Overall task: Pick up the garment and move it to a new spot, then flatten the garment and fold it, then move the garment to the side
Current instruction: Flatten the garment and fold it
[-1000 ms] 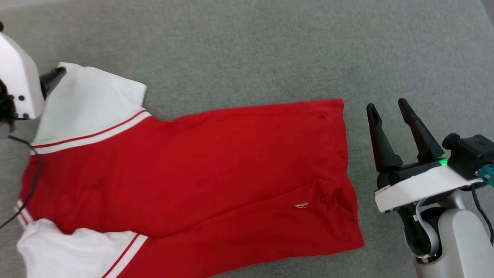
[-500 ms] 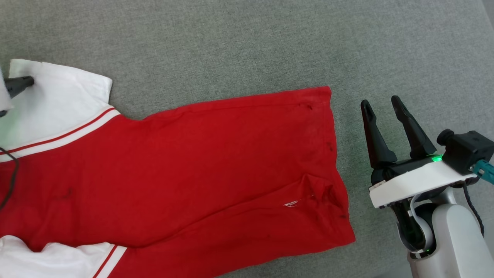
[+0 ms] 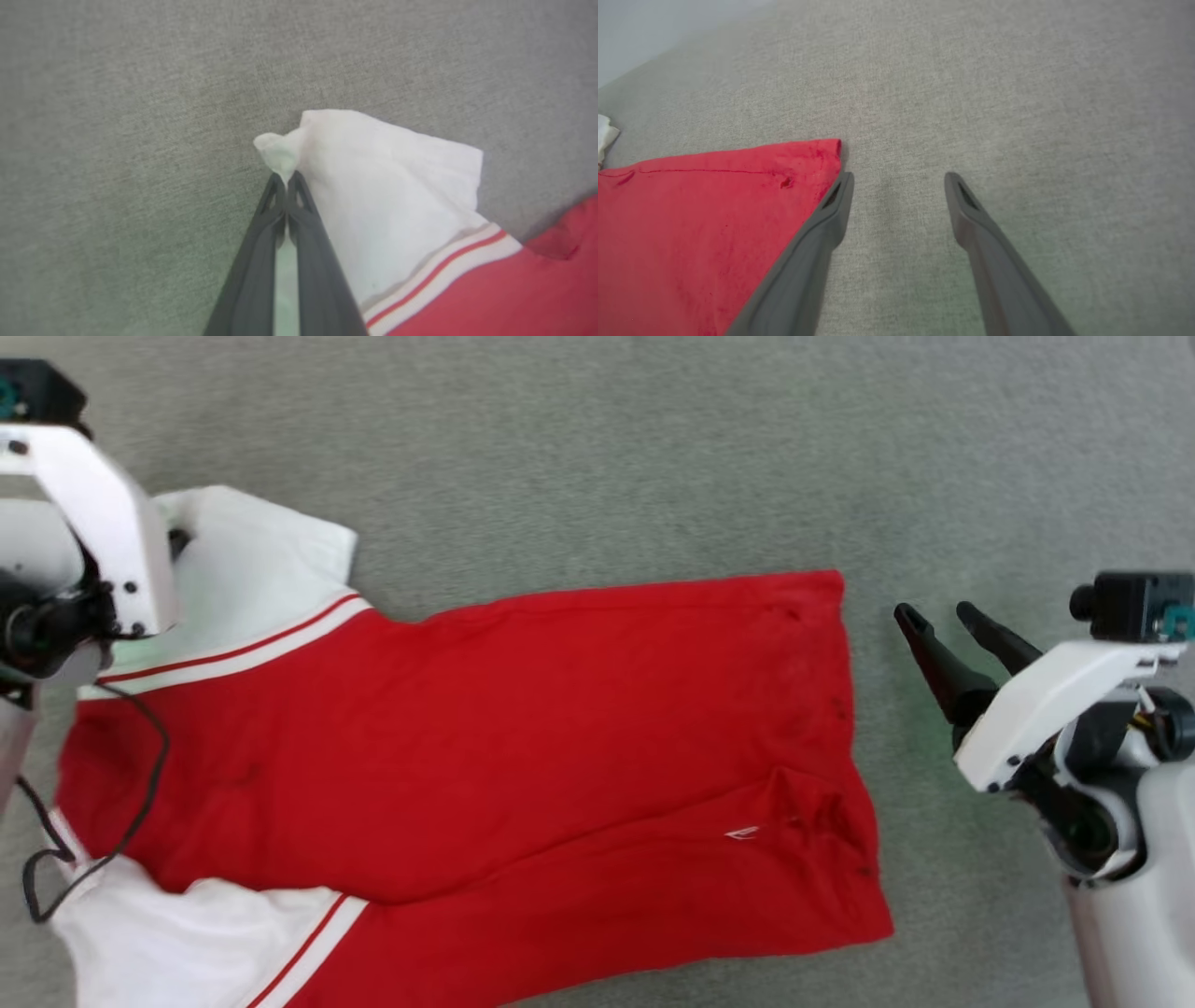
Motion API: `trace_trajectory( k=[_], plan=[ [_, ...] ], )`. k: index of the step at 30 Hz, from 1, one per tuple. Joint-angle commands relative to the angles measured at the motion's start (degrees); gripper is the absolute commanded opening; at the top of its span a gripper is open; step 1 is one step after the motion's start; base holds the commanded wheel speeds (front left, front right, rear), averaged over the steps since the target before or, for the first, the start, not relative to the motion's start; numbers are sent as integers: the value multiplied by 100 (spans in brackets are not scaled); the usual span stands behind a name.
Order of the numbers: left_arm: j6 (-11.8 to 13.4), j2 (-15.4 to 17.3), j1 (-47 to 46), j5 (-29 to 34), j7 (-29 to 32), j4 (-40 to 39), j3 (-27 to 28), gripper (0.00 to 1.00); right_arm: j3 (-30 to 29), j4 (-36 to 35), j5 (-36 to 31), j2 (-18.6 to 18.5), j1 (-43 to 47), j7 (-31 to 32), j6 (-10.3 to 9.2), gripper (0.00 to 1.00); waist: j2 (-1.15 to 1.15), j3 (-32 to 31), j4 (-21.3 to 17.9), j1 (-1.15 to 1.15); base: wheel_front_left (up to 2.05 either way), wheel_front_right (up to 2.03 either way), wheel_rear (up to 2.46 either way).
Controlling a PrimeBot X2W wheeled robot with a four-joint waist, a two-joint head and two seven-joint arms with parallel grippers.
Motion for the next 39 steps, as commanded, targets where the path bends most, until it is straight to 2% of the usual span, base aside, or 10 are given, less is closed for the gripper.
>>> trace_trajectory(
  k=[1, 6, 16, 17, 18, 19, 23, 26, 28, 39],
  plan=[
    [-26, -63, -147, 70, -107, -58, -13, 0, -31, 64, 53, -97, -205, 370, 0, 100, 0, -135, 258, -1, 0, 0, 0],
    [-124, -308, -322, 189, -360, -309, -100, 0, -123, 327, 182, -206, -627, 1668, 0, 100, 0, -104, 618, -1, 0, 0, 0],
    [-223, -467, -425, 316, -614, -683, -183, 0, 23, 1358, -25, -108, -1126, 2872, -2, 100, 0, 151, 1058, -1, 0, 0, 0],
    [-234, -465, -400, 314, -645, -688, -181, 0, 41, 1492, -3, -79, -1099, 3039, -2, 92, 0, 151, 1081, -1, 0, 0, 0],
    [-240, -468, -372, 304, -662, -697, -180, 0, 59, 1566, 23, -43, -1080, 3147, -2, 13, 0, 150, 1099, -1, 0, 0, 0],
    [-241, -468, -341, 291, -687, -695, -177, 0, 72, 1611, 23, -20, -1068, 3237, -1, 0, 0, 143, 1111, -1, 0, 0, 0],
    [-222, -501, -258, 222, -816, -637, -127, 0, 0, 1500, 51, -95, -1179, 3250, -1, 0, 0, 55, 1146, -1, 0, 0, 0],
    [-204, -575, -108, 147, -1061, -543, -43, 0, -13, 1060, -74, -348, -1364, 2775, 0, 0, 0, -180, 1208, -1, 0, 0, 0],
    [-64, -503, 579, -92, -1588, -717, 218, 0, -147, 696, -194, -531, -1013, 2116, -1, 0, 0, -878, 1351, -1, 0, 0, 0],
    [486, -330, 2920, -715, -2401, -1455, 680, 0, -277, 314, -226, -462, 360, 1685, -1, 0, 0, -1670, 1496, -1, 0, 0, 0]
  ],
)
